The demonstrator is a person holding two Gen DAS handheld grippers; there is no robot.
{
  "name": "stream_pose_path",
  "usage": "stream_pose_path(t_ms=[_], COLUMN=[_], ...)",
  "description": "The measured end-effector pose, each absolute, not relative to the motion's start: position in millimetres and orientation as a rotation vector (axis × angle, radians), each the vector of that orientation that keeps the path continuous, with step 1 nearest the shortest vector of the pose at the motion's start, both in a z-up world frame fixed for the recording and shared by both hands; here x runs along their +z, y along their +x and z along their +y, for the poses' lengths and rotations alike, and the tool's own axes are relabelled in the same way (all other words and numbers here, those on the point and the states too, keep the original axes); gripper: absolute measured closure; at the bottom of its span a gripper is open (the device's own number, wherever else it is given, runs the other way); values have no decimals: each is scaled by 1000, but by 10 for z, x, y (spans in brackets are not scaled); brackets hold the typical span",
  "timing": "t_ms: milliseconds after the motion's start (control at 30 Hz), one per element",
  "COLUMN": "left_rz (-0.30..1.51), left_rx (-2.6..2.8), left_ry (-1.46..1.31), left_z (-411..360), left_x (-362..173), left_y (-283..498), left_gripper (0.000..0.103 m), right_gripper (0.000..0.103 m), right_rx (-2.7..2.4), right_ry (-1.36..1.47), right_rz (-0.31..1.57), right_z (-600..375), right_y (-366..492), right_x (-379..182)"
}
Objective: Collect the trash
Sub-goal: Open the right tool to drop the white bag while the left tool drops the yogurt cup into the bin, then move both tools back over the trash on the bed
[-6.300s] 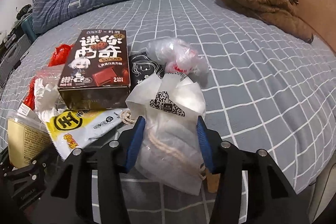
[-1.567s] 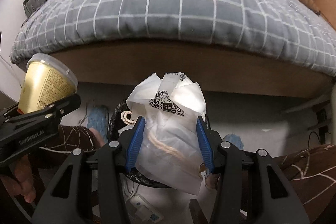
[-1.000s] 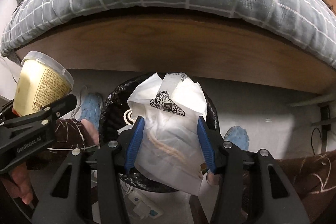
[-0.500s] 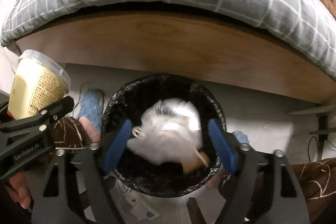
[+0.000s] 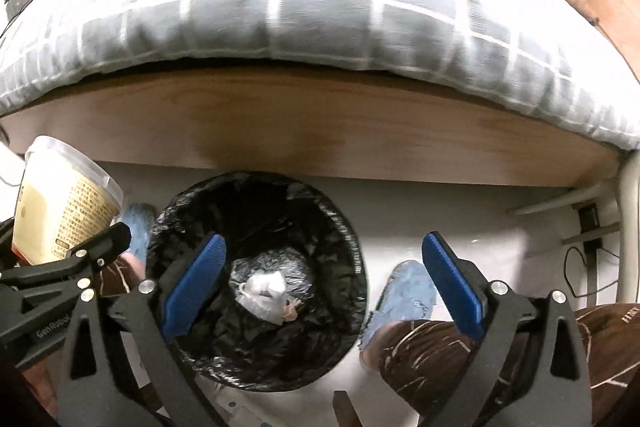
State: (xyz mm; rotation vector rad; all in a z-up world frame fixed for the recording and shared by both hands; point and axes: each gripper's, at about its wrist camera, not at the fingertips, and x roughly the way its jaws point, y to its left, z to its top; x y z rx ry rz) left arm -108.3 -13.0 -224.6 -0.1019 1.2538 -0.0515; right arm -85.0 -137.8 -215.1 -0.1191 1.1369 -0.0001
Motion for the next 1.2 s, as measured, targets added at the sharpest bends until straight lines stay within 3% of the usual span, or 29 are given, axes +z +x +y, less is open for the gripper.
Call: stream_pose_path(t_ms=[600, 633, 667, 733, 933, 1200], left_rz=[1262, 1256, 1247, 1234, 1221, 1121], left_rx=[-150, -140, -130, -124, -102, -60], left_ry=[-2, 11, 26, 26, 9, -10], left_z=[-691, -702, -716, -736, -655, -512], left_x=[-2243, -2244, -2240, -2183, -2128, -1735], left_y=[-1065, -1064, -1065, -1062, -1037, -1024], left_gripper=[32, 28, 18, 12, 6, 6], right_gripper=[8, 8, 8, 8, 8, 8], right_rx=[-122, -122, -121, -118, -113, -91], right_ry=[-49, -51, -54, -66, -83, -59], right_rz=[1106, 1103, 1100, 1096, 1079, 960], right_z=[-2078, -2072, -2061, -2032, -1958, -1882], right_y=[-974, -973, -973, -970, -950, -884], right_x=[-1910, -1902, -1897, -1888, -1852, -1521])
